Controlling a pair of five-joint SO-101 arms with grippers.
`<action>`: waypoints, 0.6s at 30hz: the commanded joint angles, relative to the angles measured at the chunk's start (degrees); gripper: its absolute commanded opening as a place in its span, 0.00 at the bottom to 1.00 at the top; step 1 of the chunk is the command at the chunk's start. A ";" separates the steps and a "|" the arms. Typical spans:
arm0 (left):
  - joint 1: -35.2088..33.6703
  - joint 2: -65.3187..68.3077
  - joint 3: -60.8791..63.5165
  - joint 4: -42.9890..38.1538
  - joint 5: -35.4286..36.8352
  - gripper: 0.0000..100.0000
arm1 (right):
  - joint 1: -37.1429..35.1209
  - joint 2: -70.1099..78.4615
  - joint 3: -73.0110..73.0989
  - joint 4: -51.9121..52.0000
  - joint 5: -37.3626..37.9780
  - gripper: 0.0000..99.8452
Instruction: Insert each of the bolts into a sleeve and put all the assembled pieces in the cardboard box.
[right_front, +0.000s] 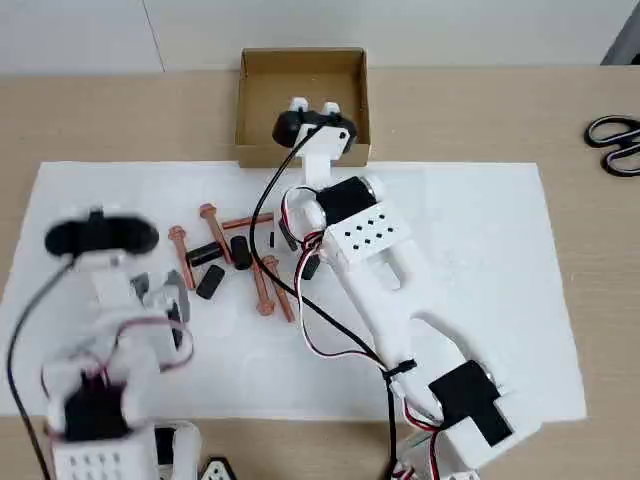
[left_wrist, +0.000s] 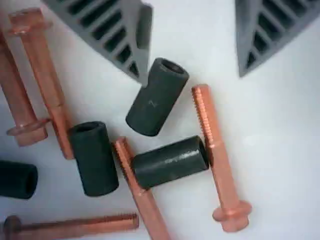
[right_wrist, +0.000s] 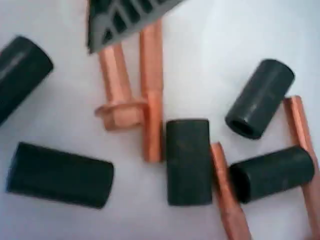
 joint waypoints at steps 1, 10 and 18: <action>0.26 19.25 -16.13 3.16 0.53 0.12 | -0.22 -0.04 -2.29 -1.98 -2.37 0.22; 0.26 44.22 -41.27 13.45 0.62 0.12 | 0.13 11.38 -2.29 -6.46 -10.02 0.22; 0.18 45.54 -42.95 11.87 0.62 0.12 | 0.13 13.05 -2.37 -8.92 -18.55 0.22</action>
